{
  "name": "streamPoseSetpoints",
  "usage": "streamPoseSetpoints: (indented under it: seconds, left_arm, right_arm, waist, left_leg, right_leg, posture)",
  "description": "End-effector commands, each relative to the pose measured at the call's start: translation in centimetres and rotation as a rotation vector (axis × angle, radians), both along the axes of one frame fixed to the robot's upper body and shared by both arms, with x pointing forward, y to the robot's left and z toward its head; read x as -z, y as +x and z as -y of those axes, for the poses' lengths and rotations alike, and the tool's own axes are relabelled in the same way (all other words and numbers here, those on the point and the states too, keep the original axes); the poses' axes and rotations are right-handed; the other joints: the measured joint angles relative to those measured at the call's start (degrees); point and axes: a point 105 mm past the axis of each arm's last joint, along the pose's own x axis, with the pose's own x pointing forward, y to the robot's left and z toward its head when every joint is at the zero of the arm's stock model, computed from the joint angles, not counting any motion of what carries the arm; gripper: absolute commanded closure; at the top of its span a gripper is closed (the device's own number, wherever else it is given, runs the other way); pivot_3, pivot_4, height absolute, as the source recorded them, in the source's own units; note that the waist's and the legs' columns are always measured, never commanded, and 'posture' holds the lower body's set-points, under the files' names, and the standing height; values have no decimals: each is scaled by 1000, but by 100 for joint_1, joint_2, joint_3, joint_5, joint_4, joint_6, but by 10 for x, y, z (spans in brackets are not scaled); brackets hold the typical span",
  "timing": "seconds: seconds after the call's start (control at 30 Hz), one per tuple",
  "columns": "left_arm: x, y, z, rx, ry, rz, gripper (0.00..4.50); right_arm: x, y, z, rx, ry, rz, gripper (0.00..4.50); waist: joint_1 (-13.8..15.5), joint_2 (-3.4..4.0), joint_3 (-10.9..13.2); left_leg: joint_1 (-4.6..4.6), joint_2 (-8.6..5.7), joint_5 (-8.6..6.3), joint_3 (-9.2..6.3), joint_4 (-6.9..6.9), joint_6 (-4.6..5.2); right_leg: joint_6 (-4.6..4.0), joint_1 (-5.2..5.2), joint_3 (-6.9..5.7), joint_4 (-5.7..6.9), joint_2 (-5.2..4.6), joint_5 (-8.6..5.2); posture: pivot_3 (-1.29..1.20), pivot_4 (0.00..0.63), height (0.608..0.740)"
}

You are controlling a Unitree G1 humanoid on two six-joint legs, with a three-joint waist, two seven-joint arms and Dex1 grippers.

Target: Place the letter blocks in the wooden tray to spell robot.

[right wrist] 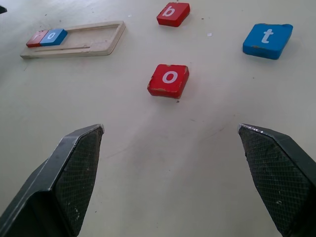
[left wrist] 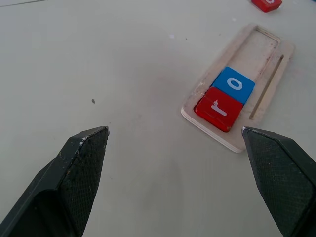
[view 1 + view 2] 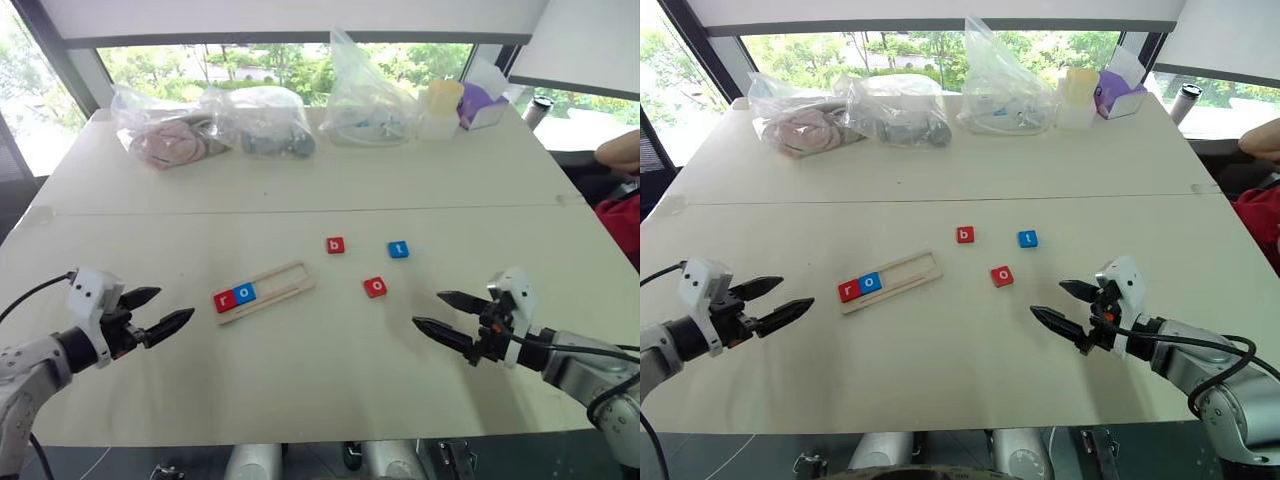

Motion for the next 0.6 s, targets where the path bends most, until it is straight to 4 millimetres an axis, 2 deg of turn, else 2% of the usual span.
streamPoseSetpoints:
  seconds: [0.03,0.33,0.43,0.53,0.6]
  left_arm:
    - [-14,3,-3,-40,12,90,0]
    - [-14,6,-2,-59,13,105,0]
    - [-20,12,-3,-50,63,140,0]
    - [-28,19,-1,-5,109,161,0]
    - [-34,22,6,66,137,162,0]
  right_arm:
    - [-7,5,-2,-17,-9,41,23]
    - [-4,16,-2,28,11,59,23]
    - [-1,17,-5,22,3,55,23]
    - [-2,16,-9,-16,-20,45,23]
    - [-4,4,-20,-128,-51,-22,23]
  waist:
    - [3,0,0]
    - [6,-3,-3]
    - [6,-2,-2]
    - [19,-2,-2]
    - [10,3,0]
  left_leg:
    - [0,0,0,0,1,0]
    - [-1,-2,0,-3,3,0]
    - [0,-4,0,-2,3,0]
    - [0,-4,0,-5,4,0]
    - [0,-4,0,-5,5,0]
  right_leg:
    - [0,0,0,0,0,0]
    - [-1,2,-1,1,5,1]
    - [-1,1,-1,2,4,1]
    - [-2,1,-1,3,7,1]
    - [-2,1,-1,3,6,1]
  posture:
    - [0,150,740]
    - [0,150,740]
    - [0,150,740]
    - [0,150,740]
    - [0,150,740]
